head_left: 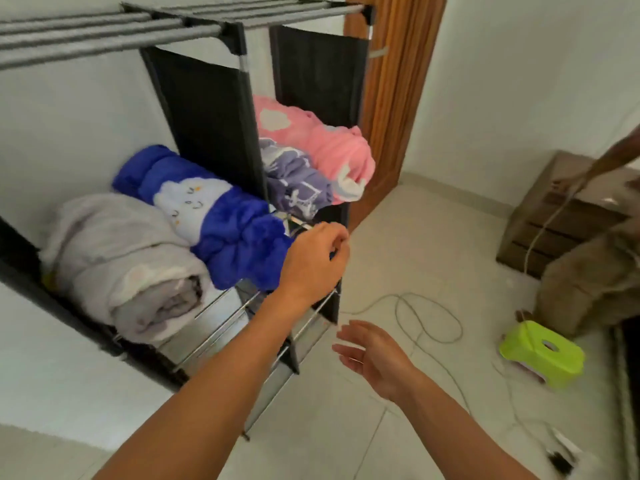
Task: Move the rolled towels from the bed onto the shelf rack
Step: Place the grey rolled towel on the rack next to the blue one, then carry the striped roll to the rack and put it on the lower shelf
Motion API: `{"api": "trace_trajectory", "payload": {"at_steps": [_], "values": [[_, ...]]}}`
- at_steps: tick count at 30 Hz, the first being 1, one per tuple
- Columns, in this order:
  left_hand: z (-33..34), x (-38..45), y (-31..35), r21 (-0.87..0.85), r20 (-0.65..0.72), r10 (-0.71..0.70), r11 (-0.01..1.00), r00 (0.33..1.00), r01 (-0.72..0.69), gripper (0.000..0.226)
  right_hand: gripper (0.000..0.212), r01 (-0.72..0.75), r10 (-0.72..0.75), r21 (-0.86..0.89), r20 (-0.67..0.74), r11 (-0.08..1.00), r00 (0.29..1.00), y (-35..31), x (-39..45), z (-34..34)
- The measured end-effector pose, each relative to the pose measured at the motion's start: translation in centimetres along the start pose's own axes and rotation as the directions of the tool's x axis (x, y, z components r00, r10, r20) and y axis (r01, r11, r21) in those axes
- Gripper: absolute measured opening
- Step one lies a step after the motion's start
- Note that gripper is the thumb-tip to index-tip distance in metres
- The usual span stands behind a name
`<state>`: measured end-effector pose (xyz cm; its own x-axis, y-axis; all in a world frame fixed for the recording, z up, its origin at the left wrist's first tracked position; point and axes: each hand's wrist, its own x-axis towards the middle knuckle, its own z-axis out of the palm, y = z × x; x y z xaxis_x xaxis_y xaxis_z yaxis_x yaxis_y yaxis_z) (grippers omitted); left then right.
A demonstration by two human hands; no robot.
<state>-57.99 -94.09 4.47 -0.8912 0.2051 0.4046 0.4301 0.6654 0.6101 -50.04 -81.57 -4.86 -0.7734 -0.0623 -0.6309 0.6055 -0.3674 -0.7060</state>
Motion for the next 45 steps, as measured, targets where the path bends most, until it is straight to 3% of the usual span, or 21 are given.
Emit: {"api": "trace_trajectory", "payload": {"at_steps": [2,5,7,9,12,15,17,22,28,31,34,37,40,45], "values": [[4.8,0.5,2.3,0.011,0.331,-0.035,0.999,0.943,0.033,0.017,0.016,0.032,-0.019,0.096,-0.141,0.995,0.99,-0.4,-1.4,-5.6],[12.4,-0.2,6.5,0.114,0.736,-0.063,0.993,0.674,-0.031,0.032,0.008,0.135,-0.037,0.277,-0.332,0.951,0.943,0.0,-5.0,-14.5],[17.2,-1.2,10.7,0.11,0.867,-0.015,0.981,0.497,-0.162,0.041,0.005,0.238,-0.041,0.399,-0.444,0.886,0.895,1.0,-8.3,-20.5],[21.8,-2.8,15.5,0.044,0.917,0.05,0.973,0.396,-0.225,0.042,0.007,0.347,-0.024,0.488,-0.553,0.801,0.833,2.5,-12.2,-26.6],[28.5,-6.5,23.2,-0.08,0.938,0.169,0.956,0.304,-0.283,0.03,0.009,0.52,0.025,0.563,-0.693,0.642,0.72,5.5,-18.7,-35.4],[35.4,-10.8,31.0,-0.207,0.951,0.265,0.928,0.16,-0.311,0.009,0.01,0.673,0.073,0.57,-0.785,0.471,0.615,9.1,-25.5,-43.3],[39.5,-13.2,36.0,-0.267,0.941,0.322,0.899,0.109,-0.346,0.02,0.009,0.729,0.114,0.559,-0.817,0.396,0.565,10.7,-29.6,-47.0],[47.0,-20.1,49.4,-0.416,0.899,0.438,0.844,-0.013,-0.339,0.015,0.014,0.875,0.219,0.429,-0.897,0.224,0.384,14.7,-39.1,-54.0],[54.2,-27.7,61.3,-0.541,0.84,0.469,0.766,-0.272,-0.348,0.023,0.012,0.936,0.336,0.351,-0.884,0.016,0.326,18.1,-43.8,-59.4],[58.6,-31.2,66.0,-0.588,0.799,0.458,0.729,-0.389,-0.35,0.019,0.011,0.944,0.374,0.329,-0.875,-0.008,0.308,19.0,-43.8,-62.4],[62.8,-34.2,70.6,-0.655,0.743,0.475,0.662,-0.472,-0.365,0.021,0.013,0.967,0.431,0.256,-0.871,-0.012,0.236,18.9,-43.8,-66.1],[66.3,-36.1,74.2,-0.708,0.69,0.457,0.587,-0.561,-0.392,0.008,0.019,0.975,0.492,0.224,-0.848,-0.005,0.198,18.1,-44.1,-69.2],[69.4,-37.3,77.4,-0.703,0.694,0.434,0.581,-0.575,-0.41,0.009,0.024,0.969,0.524,0.235,-0.837,0.078,0.161,17.0,-44.0,-71.8],[73.2,-39.6,82.3,-0.722,0.68,0.423,0.533,-0.599,-0.442,0.013,0.041,0.909,0.562,0.372,-0.8,0.191,0.209,16.3,-43.1,-76.1]]}}
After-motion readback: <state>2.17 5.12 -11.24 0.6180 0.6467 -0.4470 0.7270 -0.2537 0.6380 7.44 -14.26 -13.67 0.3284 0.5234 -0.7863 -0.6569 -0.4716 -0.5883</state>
